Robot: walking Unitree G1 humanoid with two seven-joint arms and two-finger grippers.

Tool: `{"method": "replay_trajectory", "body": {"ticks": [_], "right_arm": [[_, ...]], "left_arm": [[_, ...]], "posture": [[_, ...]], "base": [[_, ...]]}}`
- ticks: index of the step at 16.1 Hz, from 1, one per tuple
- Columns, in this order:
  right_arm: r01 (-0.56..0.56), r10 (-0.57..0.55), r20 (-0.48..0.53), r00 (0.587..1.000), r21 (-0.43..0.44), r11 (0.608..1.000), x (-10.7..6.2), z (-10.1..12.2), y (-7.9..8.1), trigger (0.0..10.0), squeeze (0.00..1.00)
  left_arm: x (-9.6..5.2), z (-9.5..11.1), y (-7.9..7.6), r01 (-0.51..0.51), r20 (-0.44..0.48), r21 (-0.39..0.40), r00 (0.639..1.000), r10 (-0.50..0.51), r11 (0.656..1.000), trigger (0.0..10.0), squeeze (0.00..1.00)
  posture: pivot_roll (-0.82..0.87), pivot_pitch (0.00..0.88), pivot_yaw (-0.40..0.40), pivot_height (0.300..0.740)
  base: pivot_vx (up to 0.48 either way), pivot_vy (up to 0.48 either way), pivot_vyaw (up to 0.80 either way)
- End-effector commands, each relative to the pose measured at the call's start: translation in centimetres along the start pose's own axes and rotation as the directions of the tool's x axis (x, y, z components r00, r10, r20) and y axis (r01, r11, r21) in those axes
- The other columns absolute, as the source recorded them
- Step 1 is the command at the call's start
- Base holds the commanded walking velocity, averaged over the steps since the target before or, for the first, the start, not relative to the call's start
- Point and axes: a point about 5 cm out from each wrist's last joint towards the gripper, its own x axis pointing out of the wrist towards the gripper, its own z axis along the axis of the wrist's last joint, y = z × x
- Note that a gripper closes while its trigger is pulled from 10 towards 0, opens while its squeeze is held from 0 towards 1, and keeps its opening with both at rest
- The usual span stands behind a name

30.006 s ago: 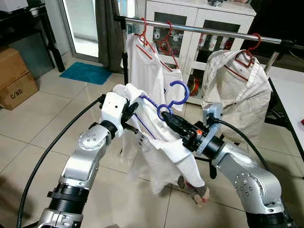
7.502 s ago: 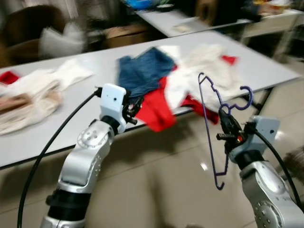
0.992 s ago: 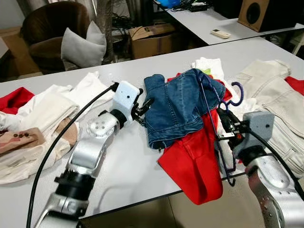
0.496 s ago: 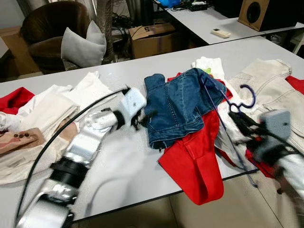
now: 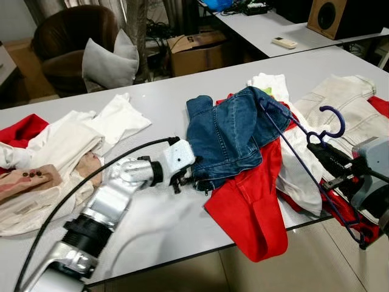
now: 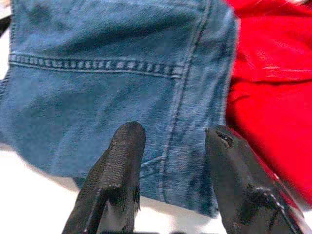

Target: Hang hanger

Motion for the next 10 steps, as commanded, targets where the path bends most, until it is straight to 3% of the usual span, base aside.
{"method": "replay_trajectory", "body": {"ticks": [1,3,4,5,6,7,8,10], "right_arm": [[-0.008,0.008,0.013,1.000,-0.006,1.000,-0.2,0.5,0.1,10.0,0.00],[-0.010,0.010,0.012,1.000,-0.002,1.000,-0.2,0.4,0.2,10.0,0.00],[-0.013,0.013,0.011,1.000,-0.001,1.000,-0.2,0.4,0.2,10.0,0.00],[-0.017,0.017,0.013,1.000,-0.003,1.000,0.0,0.5,0.2,10.0,0.00],[-0.018,0.018,0.014,1.000,-0.004,1.000,0.0,0.6,0.2,10.0,0.00],[-0.020,0.020,0.015,1.000,-0.006,1.000,0.1,0.6,0.2,10.0,0.00],[-0.021,0.021,0.015,1.000,-0.007,1.000,0.2,0.6,0.3,10.0,0.00],[-0.026,0.027,0.016,1.000,-0.013,1.000,0.3,0.6,0.3,10.0,0.00]], "left_arm": [[-0.1,-0.1,0.3,-0.043,-0.018,0.033,0.999,0.043,0.999,10.0,0.00],[0.1,-0.5,-0.3,-0.045,-0.026,0.024,0.999,0.045,0.999,10.0,0.00],[0.4,-0.8,-0.7,-0.051,-0.034,0.015,0.998,0.051,0.999,7.3,0.00],[0.5,-1.1,-1.1,-0.051,-0.037,-0.015,0.998,0.051,0.999,3.0,0.00],[0.5,-1.3,-1.2,-0.051,-0.036,-0.034,0.998,0.049,0.998,2.2,0.00],[0.4,-2.0,-1.6,-0.039,-0.064,-0.039,0.997,0.037,0.998,0.4,0.00],[0.4,-2.3,-1.7,-0.044,-0.079,-0.035,0.996,0.041,0.998,0.4,0.00],[0.6,-2.8,-1.8,-0.068,-0.112,-0.024,0.992,0.065,0.997,1.3,0.00]], "posture": [[-0.23,0.000,0.135,0.719],[-0.23,0.000,0.135,0.719],[-0.23,0.000,0.133,0.719],[-0.23,0.000,0.129,0.719],[-0.23,0.000,0.129,0.719],[-0.23,0.000,0.125,0.719],[-0.23,0.000,0.125,0.719],[-0.23,0.000,0.125,0.719]], "base": [[0.000,0.000,0.00],[0.000,0.000,0.00],[0.000,0.000,0.00],[0.000,0.000,0.00],[0.000,0.000,0.00],[0.000,0.000,0.00],[0.000,0.000,0.00],[0.000,0.000,0.00]]}}
